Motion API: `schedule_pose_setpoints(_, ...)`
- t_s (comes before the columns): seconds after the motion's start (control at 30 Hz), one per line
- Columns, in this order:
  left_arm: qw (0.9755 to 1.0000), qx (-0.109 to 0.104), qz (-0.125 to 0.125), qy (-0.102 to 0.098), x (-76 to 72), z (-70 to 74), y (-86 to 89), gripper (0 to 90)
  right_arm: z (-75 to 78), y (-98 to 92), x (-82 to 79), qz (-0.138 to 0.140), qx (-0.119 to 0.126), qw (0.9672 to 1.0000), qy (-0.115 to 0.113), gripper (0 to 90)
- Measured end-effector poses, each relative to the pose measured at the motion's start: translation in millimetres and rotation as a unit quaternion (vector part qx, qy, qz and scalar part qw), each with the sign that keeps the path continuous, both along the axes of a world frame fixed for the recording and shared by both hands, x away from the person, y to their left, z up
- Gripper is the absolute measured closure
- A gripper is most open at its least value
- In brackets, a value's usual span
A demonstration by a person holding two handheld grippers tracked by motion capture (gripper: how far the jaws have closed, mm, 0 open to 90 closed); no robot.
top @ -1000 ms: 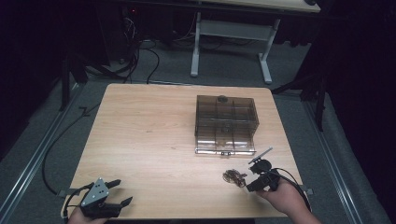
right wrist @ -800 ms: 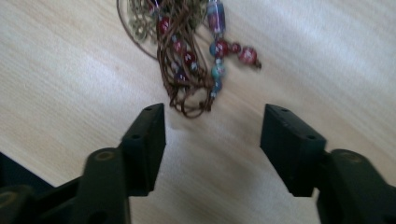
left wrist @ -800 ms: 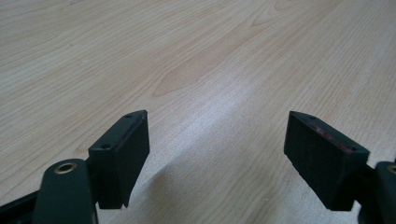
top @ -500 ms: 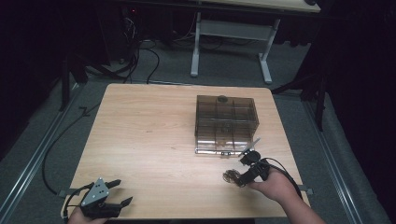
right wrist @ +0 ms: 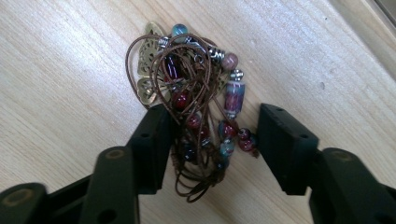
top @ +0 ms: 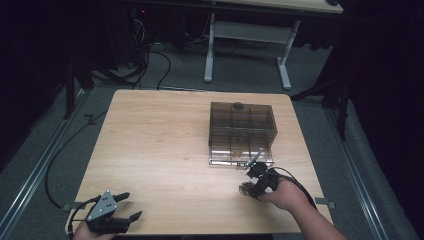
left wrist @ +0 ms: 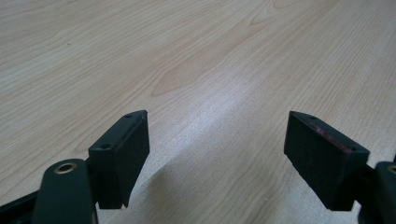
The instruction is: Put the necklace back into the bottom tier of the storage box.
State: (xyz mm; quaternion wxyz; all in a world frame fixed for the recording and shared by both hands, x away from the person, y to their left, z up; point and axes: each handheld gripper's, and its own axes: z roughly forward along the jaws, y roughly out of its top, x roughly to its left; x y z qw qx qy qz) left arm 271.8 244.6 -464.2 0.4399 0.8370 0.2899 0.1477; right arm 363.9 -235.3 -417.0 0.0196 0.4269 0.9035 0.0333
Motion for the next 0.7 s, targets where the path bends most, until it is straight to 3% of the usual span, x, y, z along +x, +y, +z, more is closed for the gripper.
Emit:
schedule_pose_setpoints(0.43,1.0,0.001,-0.001,0.0,-0.1,0.1,-0.1,22.7,2.5,7.6,-5.3,0.012,-0.007,0.9999,0.006,77.6)
schedule_pose_setpoints(0.7,1.0,0.0,-0.001,0.0,-0.2,0.1,0.2,22.7,3.6,6.6,-3.7,0.0,-0.004,0.9999,0.016,79.2)
